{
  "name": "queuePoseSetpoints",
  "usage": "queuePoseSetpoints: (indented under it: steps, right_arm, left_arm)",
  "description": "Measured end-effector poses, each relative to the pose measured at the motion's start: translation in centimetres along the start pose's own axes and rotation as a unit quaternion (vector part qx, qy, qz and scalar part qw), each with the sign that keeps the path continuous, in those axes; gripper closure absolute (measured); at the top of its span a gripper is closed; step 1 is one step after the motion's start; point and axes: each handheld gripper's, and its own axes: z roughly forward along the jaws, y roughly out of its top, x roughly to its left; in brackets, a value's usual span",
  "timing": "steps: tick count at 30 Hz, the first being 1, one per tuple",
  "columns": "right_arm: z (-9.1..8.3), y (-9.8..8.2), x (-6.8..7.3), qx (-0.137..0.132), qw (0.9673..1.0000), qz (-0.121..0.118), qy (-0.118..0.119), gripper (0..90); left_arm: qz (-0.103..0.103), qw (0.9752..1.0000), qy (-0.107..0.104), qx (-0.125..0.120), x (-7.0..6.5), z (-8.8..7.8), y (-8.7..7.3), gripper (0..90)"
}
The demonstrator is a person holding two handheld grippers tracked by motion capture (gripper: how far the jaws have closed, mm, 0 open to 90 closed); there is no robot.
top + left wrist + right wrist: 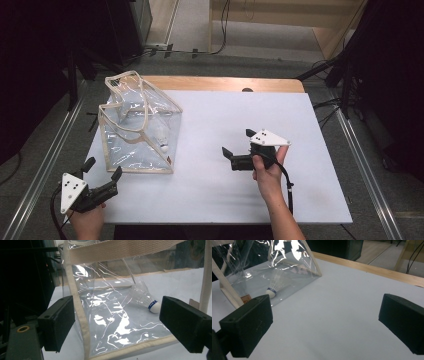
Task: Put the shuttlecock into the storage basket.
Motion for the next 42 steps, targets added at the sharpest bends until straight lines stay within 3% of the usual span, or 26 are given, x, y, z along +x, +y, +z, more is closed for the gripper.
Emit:
queuePoseSetpoints:
  steps: [20,42]
  right_arm:
    - [-1.7,-2.6,-2.3,0.009,0.9994,0.01,-0.031,0.0]
    - [-5.1,-5.5,-5.7,0.017,0.9967,0.029,-0.074,0.0]
  left_arm:
    - [0.001,1.0,0.001,0.0,0.0,0.0,0.0,13.7]
    - [0.002,1.0,0.001,0.001,0.0,0.0,0.0,13.7]
